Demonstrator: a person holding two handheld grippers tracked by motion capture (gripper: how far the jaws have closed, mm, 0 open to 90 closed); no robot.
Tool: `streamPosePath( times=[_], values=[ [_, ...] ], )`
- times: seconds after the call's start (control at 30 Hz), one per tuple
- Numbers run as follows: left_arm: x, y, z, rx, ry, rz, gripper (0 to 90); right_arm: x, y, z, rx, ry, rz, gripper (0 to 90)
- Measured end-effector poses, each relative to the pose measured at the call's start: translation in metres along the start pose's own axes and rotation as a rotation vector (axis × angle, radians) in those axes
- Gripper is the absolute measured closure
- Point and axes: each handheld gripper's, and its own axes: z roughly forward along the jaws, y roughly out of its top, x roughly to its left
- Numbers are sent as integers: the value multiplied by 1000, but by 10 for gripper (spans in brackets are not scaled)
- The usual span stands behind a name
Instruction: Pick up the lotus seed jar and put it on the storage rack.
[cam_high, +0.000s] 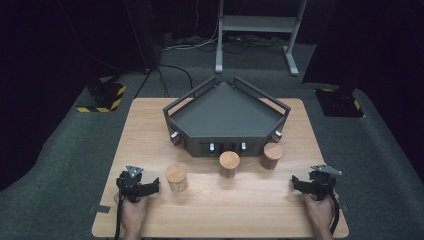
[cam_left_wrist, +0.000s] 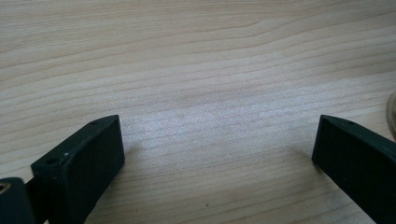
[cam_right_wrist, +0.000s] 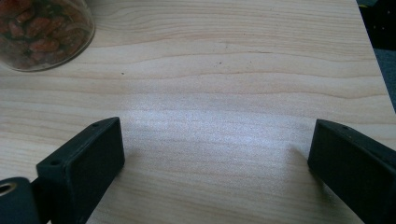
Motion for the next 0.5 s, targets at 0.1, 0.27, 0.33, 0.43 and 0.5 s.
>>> streamPosePath(
  times=[0.1, 0.27, 0.33, 0.43, 0.5],
  values=[
    [0, 0, 0, 0, 0, 0, 22, 0, 0, 0, 0, 0, -1, 27],
    [1, 0, 0, 1, -5, 6, 19, 0, 0, 0, 0, 1, 0, 27],
    [2, 0, 0, 2, -7, 8, 16, 0, 0, 0, 0, 1, 0, 27],
    [3, 2, -1, 11, -15, 19, 12, 0, 0, 0, -1, 2, 0, 28],
    [3, 3, -2, 20, -20, 24, 7, 0, 0, 0, -1, 2, 0, 28]
  ],
)
